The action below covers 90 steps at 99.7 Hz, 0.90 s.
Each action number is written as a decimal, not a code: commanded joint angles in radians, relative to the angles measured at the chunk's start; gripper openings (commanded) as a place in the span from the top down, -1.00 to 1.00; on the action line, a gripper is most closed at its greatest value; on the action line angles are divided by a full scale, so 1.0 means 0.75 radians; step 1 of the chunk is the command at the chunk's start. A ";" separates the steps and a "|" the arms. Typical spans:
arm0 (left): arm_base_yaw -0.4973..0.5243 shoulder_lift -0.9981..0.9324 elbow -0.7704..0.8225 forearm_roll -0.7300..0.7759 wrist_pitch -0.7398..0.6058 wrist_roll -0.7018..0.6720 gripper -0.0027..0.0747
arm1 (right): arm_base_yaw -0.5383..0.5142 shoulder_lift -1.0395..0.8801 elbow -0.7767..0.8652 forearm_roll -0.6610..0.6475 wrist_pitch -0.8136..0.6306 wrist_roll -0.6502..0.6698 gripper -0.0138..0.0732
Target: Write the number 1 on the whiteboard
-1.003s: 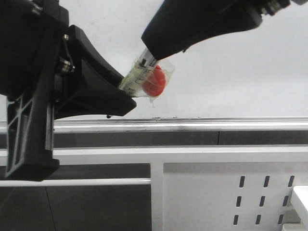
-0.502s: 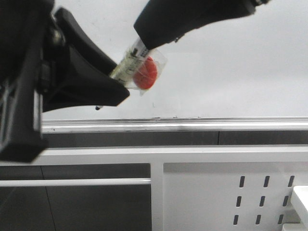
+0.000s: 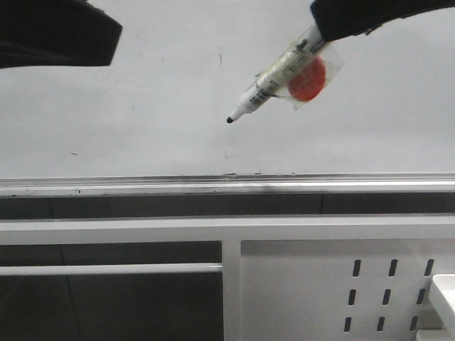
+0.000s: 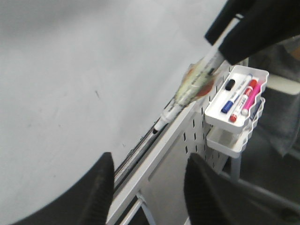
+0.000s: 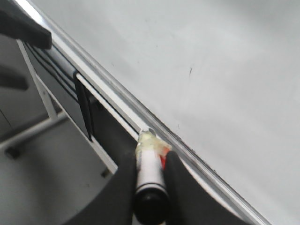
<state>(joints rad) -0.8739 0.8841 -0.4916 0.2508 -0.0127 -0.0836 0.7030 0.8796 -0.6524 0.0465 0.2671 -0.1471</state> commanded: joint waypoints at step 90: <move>0.187 -0.039 0.470 -0.737 -1.124 -0.014 0.98 | -0.143 -0.029 0.068 0.113 -0.539 -0.020 0.84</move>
<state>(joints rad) -0.7347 0.8618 -0.1170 -0.3024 -0.7696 -0.0852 0.6023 0.8615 -0.5508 0.1327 -0.0395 -0.1467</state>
